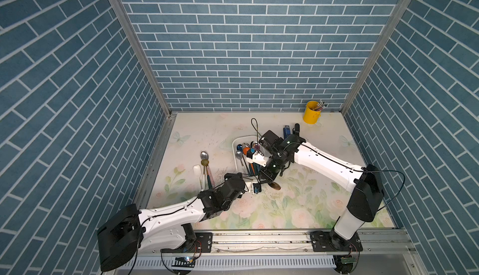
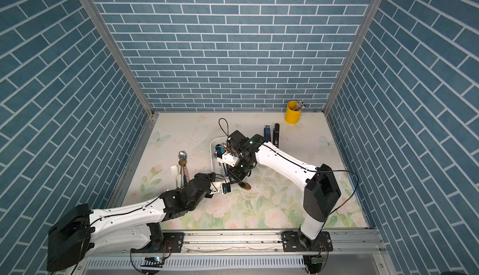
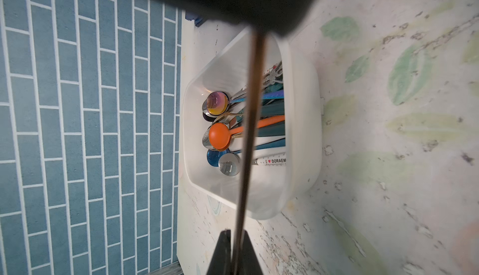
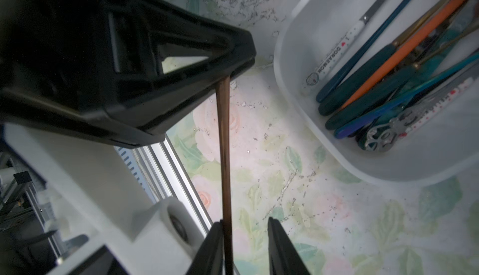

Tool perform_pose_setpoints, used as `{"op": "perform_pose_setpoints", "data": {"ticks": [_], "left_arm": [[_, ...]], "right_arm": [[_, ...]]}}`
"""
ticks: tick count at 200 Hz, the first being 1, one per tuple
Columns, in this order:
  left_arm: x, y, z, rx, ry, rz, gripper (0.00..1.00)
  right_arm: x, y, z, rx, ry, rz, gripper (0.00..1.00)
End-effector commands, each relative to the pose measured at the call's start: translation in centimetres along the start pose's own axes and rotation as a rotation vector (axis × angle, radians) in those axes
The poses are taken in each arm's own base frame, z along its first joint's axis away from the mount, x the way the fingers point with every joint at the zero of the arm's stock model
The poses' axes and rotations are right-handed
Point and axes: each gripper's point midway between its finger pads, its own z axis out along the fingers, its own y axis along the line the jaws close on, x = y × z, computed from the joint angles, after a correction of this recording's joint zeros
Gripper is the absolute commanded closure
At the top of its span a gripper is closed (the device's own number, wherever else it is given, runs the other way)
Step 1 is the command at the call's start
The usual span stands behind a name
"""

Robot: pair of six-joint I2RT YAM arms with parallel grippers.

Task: Put the spoon into the storage box
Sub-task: Pick up the spoon from the center of the board.

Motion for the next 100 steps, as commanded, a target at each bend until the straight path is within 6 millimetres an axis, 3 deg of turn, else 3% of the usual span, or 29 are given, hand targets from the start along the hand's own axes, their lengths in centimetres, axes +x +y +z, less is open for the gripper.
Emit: {"op": "perform_pose_setpoints", "data": {"ticks": [1, 18, 56, 76, 100], "left_arm": [[-2.1, -0.4, -0.8, 0.061, -0.092, 0.097, 1.00], [-1.8, -1.3, -0.8, 0.102, -0.088, 0.065, 1.00], [-3.0, -1.4, -0.9, 0.167, -0.105, -0.015, 1.00], [-3.6, -1.4, -0.8, 0.195, -0.103, -0.077, 1.00], [-3.8, -1.5, -0.4, 0.232, -0.080, -0.170, 1.00]], "right_arm": [[-4.2, -1.8, -3.2, 0.065, -0.195, 0.016, 0.63], [-5.1, -3.6, -5.2, 0.099, -0.282, 0.077, 0.56], [-6.2, -7.9, -9.9, 0.168, -0.460, 0.222, 0.55], [-5.6, -11.2, -12.3, 0.270, -0.535, 0.331, 0.55], [-3.3, -15.0, -15.0, 0.417, -0.592, 0.462, 0.55]]}}
